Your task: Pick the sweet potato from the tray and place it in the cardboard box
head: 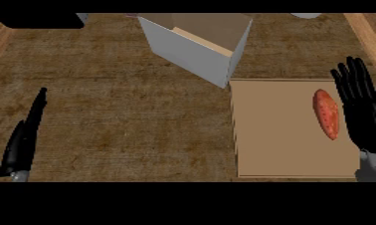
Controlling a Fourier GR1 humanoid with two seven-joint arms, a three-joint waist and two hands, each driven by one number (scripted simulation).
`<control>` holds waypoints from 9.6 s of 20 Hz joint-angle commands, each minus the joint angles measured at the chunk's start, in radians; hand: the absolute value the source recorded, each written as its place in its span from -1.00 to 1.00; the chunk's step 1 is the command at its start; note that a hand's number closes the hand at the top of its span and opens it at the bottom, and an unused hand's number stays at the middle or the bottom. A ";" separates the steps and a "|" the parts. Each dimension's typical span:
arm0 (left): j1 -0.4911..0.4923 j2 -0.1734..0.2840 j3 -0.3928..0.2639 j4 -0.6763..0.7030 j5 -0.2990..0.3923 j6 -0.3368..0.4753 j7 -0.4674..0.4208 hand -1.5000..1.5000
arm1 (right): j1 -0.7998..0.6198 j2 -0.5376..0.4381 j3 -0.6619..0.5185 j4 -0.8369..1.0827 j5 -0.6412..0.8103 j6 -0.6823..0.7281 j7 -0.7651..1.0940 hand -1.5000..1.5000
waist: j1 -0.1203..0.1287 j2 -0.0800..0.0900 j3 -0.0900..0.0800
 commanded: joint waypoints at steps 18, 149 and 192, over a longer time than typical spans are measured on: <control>-0.029 -0.094 -0.031 -0.223 0.005 -0.057 0.219 0.00 | -0.199 -0.263 -0.157 0.513 0.218 0.113 -0.147 -1.00 | 0.025 -0.025 0.017; -0.058 -0.431 0.229 -0.254 -0.344 -0.344 0.285 0.00 | -1.291 0.336 -0.114 1.128 1.254 0.238 -0.007 1.00 | 0.063 -0.008 0.016; -0.086 -0.421 0.254 -0.231 -0.329 -0.383 0.246 0.00 | -1.223 -0.098 -0.652 1.306 0.819 0.236 -0.042 -1.00 | 0.096 0.023 0.019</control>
